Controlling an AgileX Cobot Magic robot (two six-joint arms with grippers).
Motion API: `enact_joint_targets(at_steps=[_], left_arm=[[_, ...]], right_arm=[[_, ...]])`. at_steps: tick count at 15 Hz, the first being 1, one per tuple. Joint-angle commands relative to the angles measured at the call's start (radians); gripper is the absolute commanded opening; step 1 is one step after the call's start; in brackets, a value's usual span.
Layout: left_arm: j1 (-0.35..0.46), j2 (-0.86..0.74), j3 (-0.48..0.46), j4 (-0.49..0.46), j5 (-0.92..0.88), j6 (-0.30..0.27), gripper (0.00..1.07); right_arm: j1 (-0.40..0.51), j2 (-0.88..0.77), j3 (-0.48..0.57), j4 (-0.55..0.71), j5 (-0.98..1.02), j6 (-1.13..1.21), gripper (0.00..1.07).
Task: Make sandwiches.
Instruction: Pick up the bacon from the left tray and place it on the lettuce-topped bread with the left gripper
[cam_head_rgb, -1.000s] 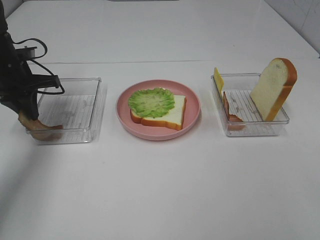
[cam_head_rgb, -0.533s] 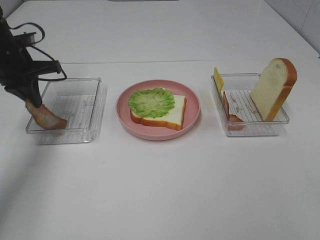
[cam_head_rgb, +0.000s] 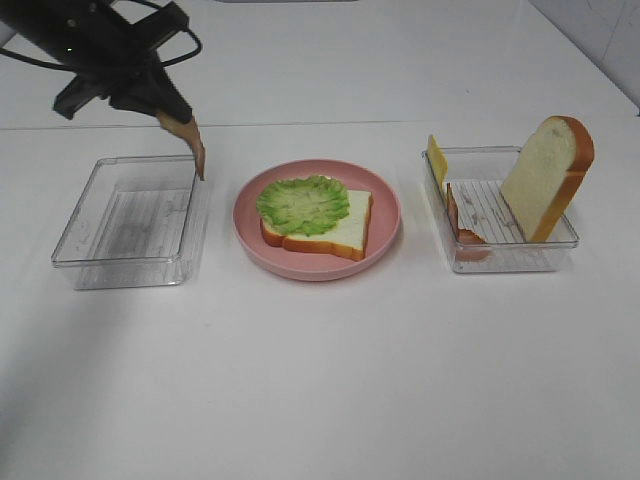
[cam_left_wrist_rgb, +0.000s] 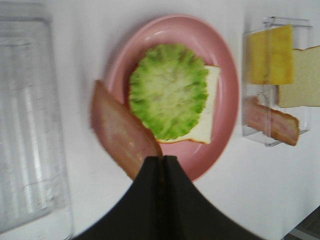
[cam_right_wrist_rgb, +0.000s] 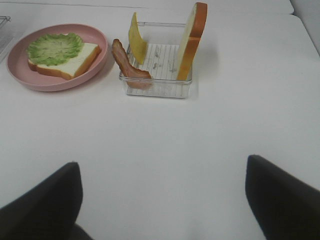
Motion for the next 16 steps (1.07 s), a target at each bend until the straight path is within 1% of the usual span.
enact_joint_targets(at_steps=[1, 2, 4, 5, 7, 9, 10, 12, 14, 15, 16], left_arm=[[-0.047, -0.003, -0.002, -0.067, -0.061, 0.028, 0.0], [-0.113, 0.002, -0.002, -0.12, -0.134, 0.037, 0.0], [-0.165, 0.016, -0.002, -0.175, -0.194, 0.055, 0.0], [-0.23, 0.056, -0.01, -0.24, -0.252, 0.078, 0.0], [-0.28, 0.12, -0.046, -0.3, -0.258, 0.113, 0.0], [-0.301, 0.173, -0.078, -0.305, -0.271, 0.12, 0.0], [-0.301, 0.187, -0.078, -0.302, -0.274, 0.12, 0.0], [-0.299, 0.207, -0.078, -0.253, -0.267, 0.12, 0.0], [-0.299, 0.208, -0.078, -0.131, -0.27, 0.123, 0.0], [-0.299, 0.208, -0.078, -0.101, -0.27, 0.123, 0.0], [-0.299, 0.208, -0.078, -0.047, -0.269, 0.122, 0.0]], right_arm=[[-0.007, -0.005, 0.002, 0.001, -0.008, -0.008, 0.83], [-0.007, -0.005, 0.002, 0.001, -0.008, -0.008, 0.83], [-0.007, -0.005, 0.002, 0.001, -0.008, -0.008, 0.83], [-0.007, -0.005, 0.002, 0.001, -0.008, -0.008, 0.83], [-0.007, -0.005, 0.002, 0.001, -0.008, -0.008, 0.83], [-0.007, -0.005, 0.002, 0.001, -0.008, -0.008, 0.83], [-0.007, -0.005, 0.002, 0.001, -0.008, -0.008, 0.83], [-0.007, -0.005, 0.002, 0.001, -0.008, -0.008, 0.83], [-0.007, -0.005, 0.002, 0.001, -0.008, -0.008, 0.83], [-0.007, -0.005, 0.002, 0.001, -0.008, -0.008, 0.83], [-0.007, -0.005, 0.002, 0.001, -0.008, -0.008, 0.83]])
